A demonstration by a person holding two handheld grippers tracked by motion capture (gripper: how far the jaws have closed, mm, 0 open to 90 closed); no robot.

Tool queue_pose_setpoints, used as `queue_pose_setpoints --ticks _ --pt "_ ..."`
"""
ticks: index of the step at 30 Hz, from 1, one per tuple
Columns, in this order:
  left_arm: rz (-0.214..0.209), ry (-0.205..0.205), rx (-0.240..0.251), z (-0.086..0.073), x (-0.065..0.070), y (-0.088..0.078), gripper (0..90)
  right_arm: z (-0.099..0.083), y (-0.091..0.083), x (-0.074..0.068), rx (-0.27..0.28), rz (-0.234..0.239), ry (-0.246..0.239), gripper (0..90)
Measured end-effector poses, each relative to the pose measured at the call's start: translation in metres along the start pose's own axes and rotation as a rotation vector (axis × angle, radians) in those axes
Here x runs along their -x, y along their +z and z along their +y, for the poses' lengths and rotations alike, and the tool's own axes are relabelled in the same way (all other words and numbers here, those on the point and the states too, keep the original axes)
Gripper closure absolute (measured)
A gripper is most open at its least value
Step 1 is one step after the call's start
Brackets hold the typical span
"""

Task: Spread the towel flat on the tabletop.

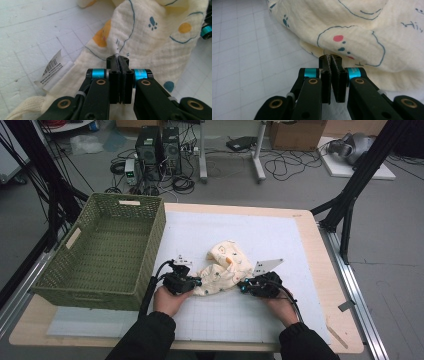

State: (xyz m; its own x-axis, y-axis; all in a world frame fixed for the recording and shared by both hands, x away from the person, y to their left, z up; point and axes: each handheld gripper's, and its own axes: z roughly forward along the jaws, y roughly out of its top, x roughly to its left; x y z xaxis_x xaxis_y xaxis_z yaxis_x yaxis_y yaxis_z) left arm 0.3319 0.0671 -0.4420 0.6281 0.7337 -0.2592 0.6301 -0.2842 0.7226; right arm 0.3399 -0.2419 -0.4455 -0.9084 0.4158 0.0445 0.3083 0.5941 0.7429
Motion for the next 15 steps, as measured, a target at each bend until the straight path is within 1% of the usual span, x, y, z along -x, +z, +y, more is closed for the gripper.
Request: queue_pose_setpoints --ticks 1,2,3,5,7,8,11,13,15 --pt "0.003 -0.003 0.013 0.000 0.000 -0.002 87.7 -0.001 -0.003 0.000 -0.004 0.000 -0.005 87.5" --pt "0.004 -0.014 0.030 0.000 0.000 -0.003 87.7 -0.001 -0.006 0.000 -0.005 0.001 -0.008 87.5" --pt "-0.001 -0.022 0.038 0.000 0.000 -0.005 87.7 -0.003 -0.010 -0.001 -0.003 0.003 -0.010 87.6" --pt "0.004 -0.028 0.039 -0.001 -0.001 -0.006 87.7 -0.006 -0.019 -0.002 0.003 0.006 -0.011 87.6" --pt "-0.011 -0.048 0.055 -0.003 -0.002 -0.008 87.9 -0.010 -0.028 -0.003 0.003 0.002 -0.010 87.6" --pt "-0.011 -0.051 0.063 -0.003 -0.002 -0.009 87.9 -0.013 -0.032 -0.003 0.001 0.000 -0.008 87.5" --pt "-0.005 -0.057 0.076 -0.003 -0.002 -0.012 87.9 -0.020 -0.044 -0.005 -0.001 -0.009 -0.014 87.6" --pt "-0.001 -0.073 0.096 -0.002 -0.002 -0.013 87.9 -0.025 -0.051 -0.005 -0.001 -0.011 -0.018 87.6" --pt "0.004 -0.087 0.109 -0.001 -0.003 -0.013 87.9 -0.030 -0.058 -0.005 -0.017 -0.012 -0.012 87.6"
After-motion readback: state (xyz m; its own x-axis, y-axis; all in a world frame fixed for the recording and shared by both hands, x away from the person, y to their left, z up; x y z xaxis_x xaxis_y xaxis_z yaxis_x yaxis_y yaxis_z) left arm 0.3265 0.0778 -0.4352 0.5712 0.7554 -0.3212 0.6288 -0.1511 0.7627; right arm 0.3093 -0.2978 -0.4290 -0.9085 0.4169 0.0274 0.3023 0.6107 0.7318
